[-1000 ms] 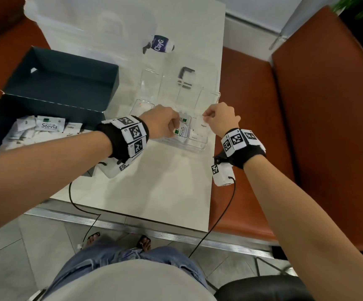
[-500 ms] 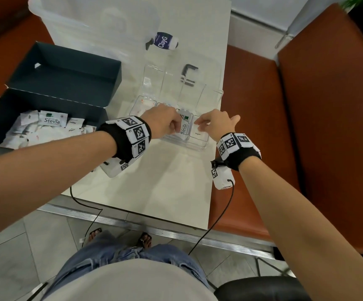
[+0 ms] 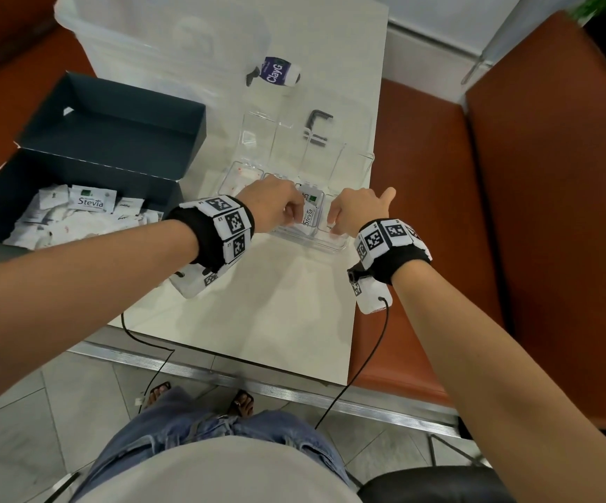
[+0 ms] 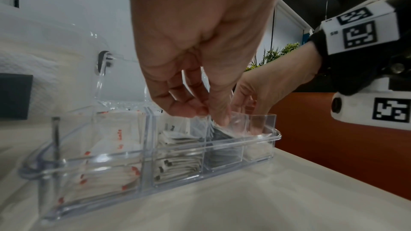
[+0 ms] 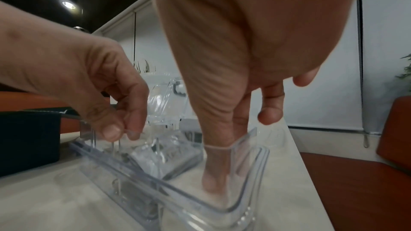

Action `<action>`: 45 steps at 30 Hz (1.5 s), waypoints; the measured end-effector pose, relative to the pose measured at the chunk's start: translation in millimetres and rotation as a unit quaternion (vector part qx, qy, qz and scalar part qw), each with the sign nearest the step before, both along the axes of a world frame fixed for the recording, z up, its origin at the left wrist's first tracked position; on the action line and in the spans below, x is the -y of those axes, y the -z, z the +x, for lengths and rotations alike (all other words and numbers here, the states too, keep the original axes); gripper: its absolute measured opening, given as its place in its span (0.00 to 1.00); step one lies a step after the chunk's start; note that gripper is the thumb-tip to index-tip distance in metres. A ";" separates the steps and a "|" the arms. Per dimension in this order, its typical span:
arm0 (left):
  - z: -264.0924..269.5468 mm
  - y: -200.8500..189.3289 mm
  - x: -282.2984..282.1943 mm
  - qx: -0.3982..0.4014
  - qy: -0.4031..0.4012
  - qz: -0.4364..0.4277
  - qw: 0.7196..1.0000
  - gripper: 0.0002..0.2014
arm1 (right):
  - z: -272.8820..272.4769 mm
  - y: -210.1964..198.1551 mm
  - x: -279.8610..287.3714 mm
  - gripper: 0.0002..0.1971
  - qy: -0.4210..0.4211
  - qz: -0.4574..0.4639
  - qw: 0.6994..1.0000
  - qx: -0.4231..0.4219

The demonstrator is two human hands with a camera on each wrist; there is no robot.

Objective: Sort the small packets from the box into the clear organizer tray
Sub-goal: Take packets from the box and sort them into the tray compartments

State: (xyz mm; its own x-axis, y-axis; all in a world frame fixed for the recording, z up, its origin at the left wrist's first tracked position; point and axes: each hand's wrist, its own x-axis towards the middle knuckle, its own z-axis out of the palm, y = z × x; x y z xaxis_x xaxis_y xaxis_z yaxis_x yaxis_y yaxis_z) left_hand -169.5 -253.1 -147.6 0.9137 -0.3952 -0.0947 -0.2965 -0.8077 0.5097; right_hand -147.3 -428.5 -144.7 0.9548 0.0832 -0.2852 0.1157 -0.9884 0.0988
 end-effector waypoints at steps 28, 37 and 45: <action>15.6 -70.8 -212.1 -0.024 -0.061 0.000 0.998 0.09 | -3.1 -101.2 -179.8 0.06 -0.162 0.370 0.915 0.018; -17.2 -22.0 -331.2 -0.005 -0.227 0.051 0.972 0.26 | -30.2 -23.3 -303.7 0.29 -0.248 0.142 0.949 -0.135; -39.7 7.0 -340.6 -0.150 -0.230 -0.005 0.962 0.20 | -45.7 13.3 -339.6 0.47 -0.244 0.054 0.949 -0.191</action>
